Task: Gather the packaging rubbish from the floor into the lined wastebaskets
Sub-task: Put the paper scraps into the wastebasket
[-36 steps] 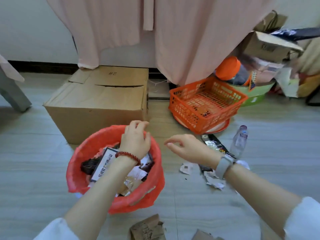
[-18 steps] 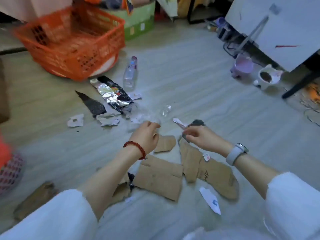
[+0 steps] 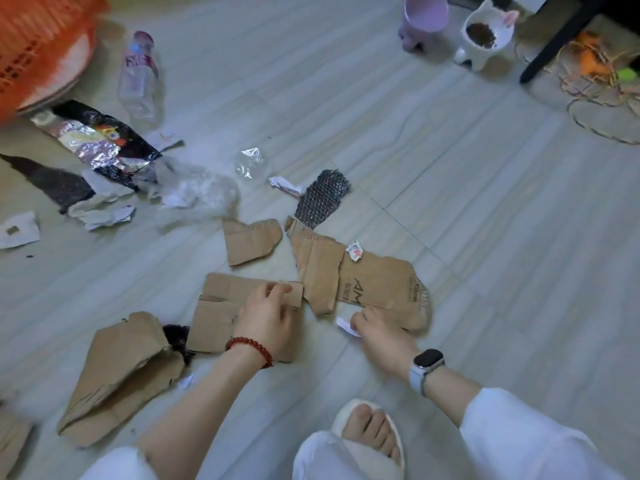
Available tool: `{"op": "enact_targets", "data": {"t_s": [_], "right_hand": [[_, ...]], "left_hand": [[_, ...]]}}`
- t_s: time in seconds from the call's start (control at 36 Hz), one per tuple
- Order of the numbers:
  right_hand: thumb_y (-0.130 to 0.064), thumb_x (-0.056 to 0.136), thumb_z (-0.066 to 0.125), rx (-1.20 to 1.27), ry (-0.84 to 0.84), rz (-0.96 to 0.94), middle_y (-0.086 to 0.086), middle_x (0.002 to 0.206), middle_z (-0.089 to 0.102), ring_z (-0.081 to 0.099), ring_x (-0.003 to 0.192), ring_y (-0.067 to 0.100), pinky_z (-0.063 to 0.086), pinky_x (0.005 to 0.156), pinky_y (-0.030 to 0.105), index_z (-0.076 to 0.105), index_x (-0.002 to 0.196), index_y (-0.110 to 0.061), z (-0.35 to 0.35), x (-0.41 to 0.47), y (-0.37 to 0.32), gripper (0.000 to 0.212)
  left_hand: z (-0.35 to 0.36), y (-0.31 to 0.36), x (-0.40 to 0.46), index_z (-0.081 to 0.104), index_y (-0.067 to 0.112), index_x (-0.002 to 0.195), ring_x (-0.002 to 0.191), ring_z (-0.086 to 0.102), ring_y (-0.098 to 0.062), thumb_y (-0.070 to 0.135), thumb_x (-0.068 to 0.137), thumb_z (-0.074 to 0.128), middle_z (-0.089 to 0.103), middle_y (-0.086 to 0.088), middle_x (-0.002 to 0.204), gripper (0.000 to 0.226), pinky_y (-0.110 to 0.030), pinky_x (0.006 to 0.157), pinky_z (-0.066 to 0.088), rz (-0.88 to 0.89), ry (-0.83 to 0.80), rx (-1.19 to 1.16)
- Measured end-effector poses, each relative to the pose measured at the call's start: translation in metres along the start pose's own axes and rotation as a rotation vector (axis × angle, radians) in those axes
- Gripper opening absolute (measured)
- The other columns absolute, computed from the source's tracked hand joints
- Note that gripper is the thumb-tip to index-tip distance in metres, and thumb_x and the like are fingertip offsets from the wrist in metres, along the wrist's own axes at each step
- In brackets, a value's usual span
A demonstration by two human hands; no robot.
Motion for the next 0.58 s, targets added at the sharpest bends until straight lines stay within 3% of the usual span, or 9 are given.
{"op": "enact_targets", "data": {"t_s": [0.08, 0.14, 0.19, 0.25, 0.31, 0.39, 0.5, 0.58], "right_hand": [[-0.012, 0.086, 0.048, 0.156, 0.186, -0.042, 0.015, 0.092, 0.058, 0.055, 0.091, 0.034, 0.045, 0.07, 0.042, 0.058, 0.088, -0.007, -0.03, 0.011, -0.001, 0.011], [-0.02, 0.084, 0.045, 0.255, 0.356, -0.039, 0.013, 0.081, 0.057, 0.056, 0.08, 0.035, 0.047, 0.066, 0.041, 0.055, 0.076, -0.009, -0.062, 0.021, 0.004, 0.017], [-0.018, 0.084, 0.048, 0.255, 0.455, -0.013, 0.014, 0.099, 0.059, 0.055, 0.093, 0.037, 0.044, 0.074, 0.036, 0.061, 0.083, -0.006, -0.092, 0.035, 0.009, 0.018], [-0.016, 0.088, 0.05, 0.207, 0.403, 0.049, 0.011, 0.133, 0.045, 0.04, 0.122, 0.033, 0.039, 0.084, 0.032, 0.061, 0.1, -0.006, -0.102, 0.056, 0.017, 0.019], [-0.015, 0.091, 0.046, 0.194, 0.266, 0.075, 0.009, 0.148, 0.028, 0.025, 0.134, 0.029, 0.037, 0.099, 0.037, 0.057, 0.107, -0.008, -0.095, 0.077, 0.025, 0.021], [-0.009, 0.089, 0.043, 0.171, 0.152, 0.05, 0.011, 0.136, 0.039, 0.034, 0.122, 0.029, 0.035, 0.1, 0.037, 0.052, 0.112, -0.007, -0.079, 0.096, 0.027, 0.025], [0.0, 0.089, 0.042, 0.245, 0.244, 0.008, 0.01, 0.109, 0.048, 0.042, 0.105, 0.026, 0.036, 0.085, 0.029, 0.05, 0.102, -0.006, -0.081, 0.104, 0.034, 0.017], [0.003, 0.089, 0.043, 0.329, 0.344, -0.002, 0.011, 0.106, 0.051, 0.045, 0.102, 0.025, 0.033, 0.079, 0.024, 0.051, 0.108, -0.004, -0.1, 0.111, 0.043, 0.022]], "left_hand": [[-0.011, -0.001, 0.009, 0.053, 0.01, 0.122, 0.116, 0.047, -0.03, 0.009, 0.087, 0.049, 0.048, -0.013, 0.126, 0.035, -0.035, 0.097, 0.039, 0.008, 0.034, 0.002], [-0.019, -0.001, 0.017, 0.053, 0.009, 0.122, 0.117, 0.046, -0.029, 0.007, 0.087, 0.049, 0.048, -0.013, 0.126, 0.036, -0.035, 0.098, 0.038, 0.004, 0.061, 0.006], [-0.027, -0.002, 0.023, 0.053, 0.009, 0.122, 0.117, 0.046, -0.029, 0.007, 0.087, 0.049, 0.048, -0.013, 0.126, 0.036, -0.037, 0.098, 0.039, -0.006, 0.089, 0.022], [-0.031, -0.004, 0.031, 0.053, 0.008, 0.123, 0.115, 0.047, -0.029, 0.007, 0.087, 0.049, 0.049, -0.013, 0.127, 0.036, -0.038, 0.096, 0.041, -0.022, 0.105, 0.025], [-0.035, -0.007, 0.037, 0.052, 0.009, 0.124, 0.114, 0.047, -0.026, 0.007, 0.088, 0.048, 0.047, -0.011, 0.128, 0.036, -0.035, 0.094, 0.041, -0.05, 0.116, 0.021], [-0.039, -0.01, 0.048, 0.049, 0.013, 0.126, 0.116, 0.045, -0.021, 0.01, 0.091, 0.046, 0.045, -0.004, 0.131, 0.036, -0.028, 0.089, 0.038, -0.089, 0.135, 0.068], [-0.044, -0.021, 0.064, 0.052, 0.016, 0.123, 0.117, 0.043, -0.026, 0.01, 0.087, 0.048, 0.046, -0.005, 0.13, 0.036, -0.038, 0.094, 0.039, -0.146, 0.156, 0.121], [-0.053, -0.027, 0.081, 0.052, 0.015, 0.124, 0.117, 0.041, -0.032, 0.011, 0.083, 0.051, 0.045, -0.01, 0.131, 0.041, -0.044, 0.091, 0.041, -0.174, 0.164, 0.189]]}}
Point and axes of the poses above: each hand's wrist, its own x-axis towards the middle knuckle, its own z-axis out of the palm, y = z × x, the point moved 9 cm from there along x, towards the middle knuckle
